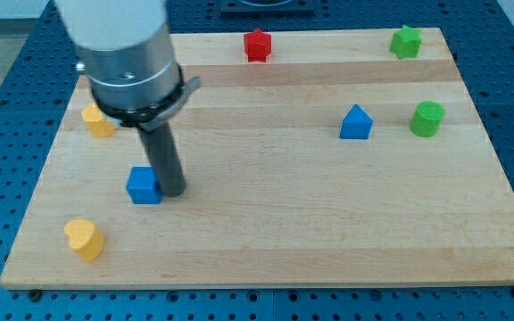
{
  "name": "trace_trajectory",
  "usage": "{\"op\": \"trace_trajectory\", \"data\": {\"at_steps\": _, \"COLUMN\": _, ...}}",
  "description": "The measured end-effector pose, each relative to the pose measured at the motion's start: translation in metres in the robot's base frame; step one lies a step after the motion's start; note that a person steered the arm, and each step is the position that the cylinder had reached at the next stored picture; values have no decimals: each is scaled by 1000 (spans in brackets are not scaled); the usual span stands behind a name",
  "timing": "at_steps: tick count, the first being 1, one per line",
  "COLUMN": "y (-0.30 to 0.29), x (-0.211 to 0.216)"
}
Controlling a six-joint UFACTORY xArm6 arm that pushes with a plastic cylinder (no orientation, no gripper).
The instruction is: Slide the heart to the right side of the cube
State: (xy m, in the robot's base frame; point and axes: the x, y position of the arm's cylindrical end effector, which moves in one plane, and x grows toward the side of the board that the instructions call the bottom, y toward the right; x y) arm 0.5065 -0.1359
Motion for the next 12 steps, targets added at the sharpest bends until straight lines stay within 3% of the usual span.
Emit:
{"op": "trace_trajectory", "data": {"at_steps": 2, "y": -45, "x": 4}}
{"op": "trace_trajectory", "data": {"at_steps": 4, "y": -52, "x": 41}}
{"op": "trace_trajectory", "data": {"at_steps": 8, "y": -141, "x": 55}}
{"op": "trace_trajectory", "data": {"at_steps": 9, "y": -138, "x": 77}}
{"op": "trace_trajectory", "data": {"at_steps": 12, "y": -75, "x": 82}}
